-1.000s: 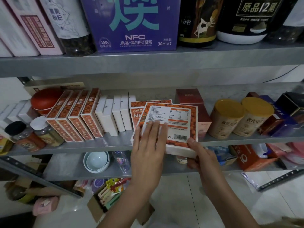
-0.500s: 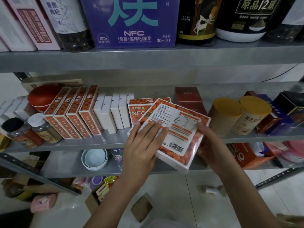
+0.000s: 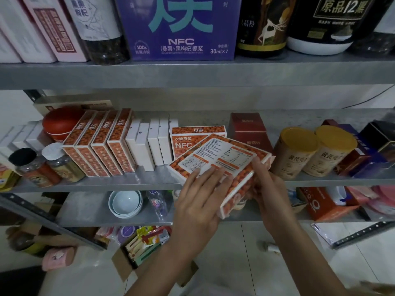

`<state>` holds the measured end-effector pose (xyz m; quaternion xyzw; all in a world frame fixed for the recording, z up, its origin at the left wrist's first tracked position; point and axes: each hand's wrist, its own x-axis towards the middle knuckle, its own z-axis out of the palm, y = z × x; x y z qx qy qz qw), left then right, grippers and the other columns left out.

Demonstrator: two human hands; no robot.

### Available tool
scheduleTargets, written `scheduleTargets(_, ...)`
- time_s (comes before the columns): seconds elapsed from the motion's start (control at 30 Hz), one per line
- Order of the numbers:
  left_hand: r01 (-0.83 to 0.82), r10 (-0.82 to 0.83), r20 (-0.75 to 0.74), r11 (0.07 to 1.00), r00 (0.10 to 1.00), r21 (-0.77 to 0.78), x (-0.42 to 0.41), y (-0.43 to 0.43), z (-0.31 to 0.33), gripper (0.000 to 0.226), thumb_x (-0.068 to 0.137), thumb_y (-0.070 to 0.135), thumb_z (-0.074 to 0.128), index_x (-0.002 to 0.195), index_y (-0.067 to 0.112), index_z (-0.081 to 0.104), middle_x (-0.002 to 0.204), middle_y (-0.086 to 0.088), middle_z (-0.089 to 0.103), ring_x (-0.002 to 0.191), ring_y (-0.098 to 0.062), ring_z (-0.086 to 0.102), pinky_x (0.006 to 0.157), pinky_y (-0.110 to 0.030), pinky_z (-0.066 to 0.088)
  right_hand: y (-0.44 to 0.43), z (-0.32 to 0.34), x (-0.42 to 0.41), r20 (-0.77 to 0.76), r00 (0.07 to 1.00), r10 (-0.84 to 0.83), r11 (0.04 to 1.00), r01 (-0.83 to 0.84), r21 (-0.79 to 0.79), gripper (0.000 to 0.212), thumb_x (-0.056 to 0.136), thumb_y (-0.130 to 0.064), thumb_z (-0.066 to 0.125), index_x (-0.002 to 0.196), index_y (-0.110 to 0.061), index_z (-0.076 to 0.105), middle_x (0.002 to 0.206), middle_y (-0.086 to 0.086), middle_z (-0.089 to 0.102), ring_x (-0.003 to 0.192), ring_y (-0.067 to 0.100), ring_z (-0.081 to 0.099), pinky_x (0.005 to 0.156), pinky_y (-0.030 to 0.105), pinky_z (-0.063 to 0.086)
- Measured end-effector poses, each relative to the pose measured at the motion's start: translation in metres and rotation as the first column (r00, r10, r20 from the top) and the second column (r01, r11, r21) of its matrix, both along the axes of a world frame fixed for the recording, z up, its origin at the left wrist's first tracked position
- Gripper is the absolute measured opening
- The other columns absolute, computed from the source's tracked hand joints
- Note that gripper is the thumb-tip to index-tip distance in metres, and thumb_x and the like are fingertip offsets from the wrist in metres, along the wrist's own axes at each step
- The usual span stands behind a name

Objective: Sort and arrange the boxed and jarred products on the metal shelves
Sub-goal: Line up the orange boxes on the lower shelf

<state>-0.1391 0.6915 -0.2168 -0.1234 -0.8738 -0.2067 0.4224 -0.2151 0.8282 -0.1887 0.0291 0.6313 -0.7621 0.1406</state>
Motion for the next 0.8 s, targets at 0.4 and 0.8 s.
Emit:
scheduleTargets(0.4, 0.042, -0.494, -0.125, -0.176, 0.860, 0.984, 0.003, -0.043, -0.002, 0.055, 0.054, -0.001, 0.076, 0.107, 0.007, 0.061, 0.104, -0.008, 0.072, 0.098, -0.022, 0.068, 0.078, -0.030, 0.057, 0.040, -0.026, -0.045, -0.280, 0.899, 0.337, 0.918, -0.248, 0.309, 0.079, 0.076, -0.022, 0.081, 0.142, -0.028, 0.038, 0.138, -0.005, 0.052, 0.119, 0.014, 0.057, 0.095, 0.035, 0.052)
scheduleTargets(0.8, -0.307, -0.193, 0.375, 0.309, 0.907, 0.900, -0.003, -0.059, -0.022, 0.079, 0.074, 0.017, 0.082, 0.138, 0.032, 0.040, 0.139, 0.005, 0.049, 0.126, -0.013, 0.052, 0.090, -0.023, 0.052, 0.021, -0.029, -0.038, -0.331, 0.912, 0.241, 0.966, -0.192, 0.175, 0.039, 0.068, -0.002, 0.080, 0.099, -0.020, 0.065, 0.096, 0.000, 0.075, 0.093, 0.011, 0.071, 0.080, 0.024, 0.058)
